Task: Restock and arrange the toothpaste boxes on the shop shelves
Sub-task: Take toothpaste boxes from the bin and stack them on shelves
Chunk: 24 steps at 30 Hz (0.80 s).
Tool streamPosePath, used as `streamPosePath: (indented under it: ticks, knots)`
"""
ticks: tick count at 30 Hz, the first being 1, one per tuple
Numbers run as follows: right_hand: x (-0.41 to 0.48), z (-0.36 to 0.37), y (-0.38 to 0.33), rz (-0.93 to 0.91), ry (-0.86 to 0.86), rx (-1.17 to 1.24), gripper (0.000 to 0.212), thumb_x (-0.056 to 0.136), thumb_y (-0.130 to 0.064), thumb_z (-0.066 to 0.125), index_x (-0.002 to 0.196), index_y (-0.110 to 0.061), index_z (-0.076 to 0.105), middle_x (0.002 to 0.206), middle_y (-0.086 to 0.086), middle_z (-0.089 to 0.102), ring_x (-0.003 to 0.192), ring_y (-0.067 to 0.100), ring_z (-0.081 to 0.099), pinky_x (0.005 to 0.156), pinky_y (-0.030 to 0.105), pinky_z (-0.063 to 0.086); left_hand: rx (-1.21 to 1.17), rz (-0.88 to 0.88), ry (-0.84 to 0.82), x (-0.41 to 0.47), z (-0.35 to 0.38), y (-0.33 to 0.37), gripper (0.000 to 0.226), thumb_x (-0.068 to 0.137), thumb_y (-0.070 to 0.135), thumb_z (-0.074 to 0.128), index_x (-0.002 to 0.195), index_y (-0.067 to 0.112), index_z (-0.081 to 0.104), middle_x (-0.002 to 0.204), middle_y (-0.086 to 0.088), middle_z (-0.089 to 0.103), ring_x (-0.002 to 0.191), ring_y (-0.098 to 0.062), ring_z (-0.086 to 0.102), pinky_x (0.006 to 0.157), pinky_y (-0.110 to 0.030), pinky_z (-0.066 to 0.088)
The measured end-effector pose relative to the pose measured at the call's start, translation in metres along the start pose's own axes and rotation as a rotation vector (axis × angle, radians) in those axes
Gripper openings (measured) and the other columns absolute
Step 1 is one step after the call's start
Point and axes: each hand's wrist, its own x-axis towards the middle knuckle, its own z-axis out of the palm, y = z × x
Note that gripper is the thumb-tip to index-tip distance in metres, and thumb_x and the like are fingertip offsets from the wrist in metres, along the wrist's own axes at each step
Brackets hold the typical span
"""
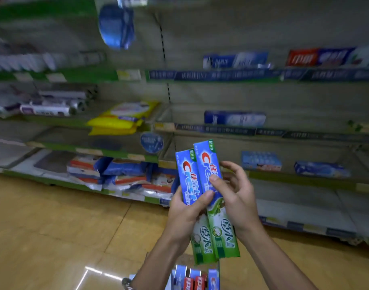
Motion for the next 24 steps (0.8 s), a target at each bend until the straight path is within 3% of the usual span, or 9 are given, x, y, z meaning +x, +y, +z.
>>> streamPosePath:
  ticks: [5,8,11,16,20,22,24]
  knots:
    - [0.032,0.022,-0.17,-0.079,-0.033,-0.061,0.037,0.069,-0.025,0.07,0.105,-0.02,0.061,0.095,-0.001,0.073,0.084,0.008,0.068,0.071,0.023,0.054,0.011,0.077,-0.015,-0.012,0.082,0.157,0.065,0.054,0.023,0.083,0.112,0.001,0.062,0.106,-0.019,0.072,0.093,-0.035,0.069,0.081,-0.042,0.058]
    - [0.045,0.036,-0.282,-0.106,-0.053,-0.117,0.054,0.064,-0.041,0.07,0.113,-0.019,0.061,0.105,0.002,0.071,0.093,0.014,0.068,0.08,0.028,0.054,0.005,0.151,-0.023,-0.024,0.135,0.261,0.06,0.051,0.024,0.083,0.105,0.003,0.067,0.103,-0.02,0.072,0.092,-0.035,0.07,0.084,-0.045,0.056]
    - [0.059,0.043,-0.386,-0.15,-0.067,-0.163,0.059,0.058,-0.046,0.07,0.11,-0.021,0.063,0.102,0.004,0.071,0.089,0.013,0.067,0.081,0.026,0.054,-0.039,0.187,-0.045,-0.033,0.185,0.353,0.057,0.047,0.022,0.086,0.098,0.002,0.071,0.101,-0.024,0.072,0.091,-0.04,0.069,0.088,-0.052,0.053]
    - [0.066,0.038,-0.519,-0.185,-0.188,-0.338,0.073,0.052,-0.067,0.078,0.11,-0.027,0.062,0.108,-0.002,0.072,0.098,0.02,0.068,0.087,0.037,0.054,-0.116,0.194,-0.079,-0.045,0.255,0.462,0.061,0.037,0.014,0.085,0.091,-0.009,0.07,0.086,-0.028,0.072,0.069,-0.034,0.07,0.063,-0.04,0.06]
    - [0.073,0.018,-0.579,-0.135,-0.294,-0.382,0.057,0.061,-0.034,0.079,0.112,-0.02,0.059,0.107,-0.009,0.072,0.097,0.011,0.07,0.081,0.022,0.053,-0.149,0.175,-0.02,-0.045,0.301,0.496,0.043,0.041,0.013,0.083,0.08,-0.004,0.074,0.086,-0.027,0.072,0.074,-0.037,0.069,0.073,-0.048,0.057]
    - [0.077,0.004,-0.596,-0.1,-0.341,-0.401,0.061,0.062,-0.03,0.081,0.117,-0.023,0.055,0.109,-0.014,0.071,0.101,0.008,0.068,0.086,0.024,0.053,-0.177,0.15,-0.004,-0.043,0.321,0.5,0.042,0.046,0.008,0.079,0.085,-0.005,0.072,0.086,-0.028,0.072,0.071,-0.036,0.069,0.069,-0.047,0.058]
    - [0.083,-0.013,-0.607,-0.05,-0.374,-0.416,0.061,0.067,-0.021,0.084,0.119,-0.026,0.053,0.108,-0.014,0.071,0.101,0.008,0.068,0.088,0.027,0.053,-0.196,0.126,0.025,-0.039,0.341,0.5,0.051,0.042,0.0,0.082,0.091,-0.006,0.07,0.086,-0.027,0.072,0.074,-0.038,0.069,0.075,-0.049,0.057]
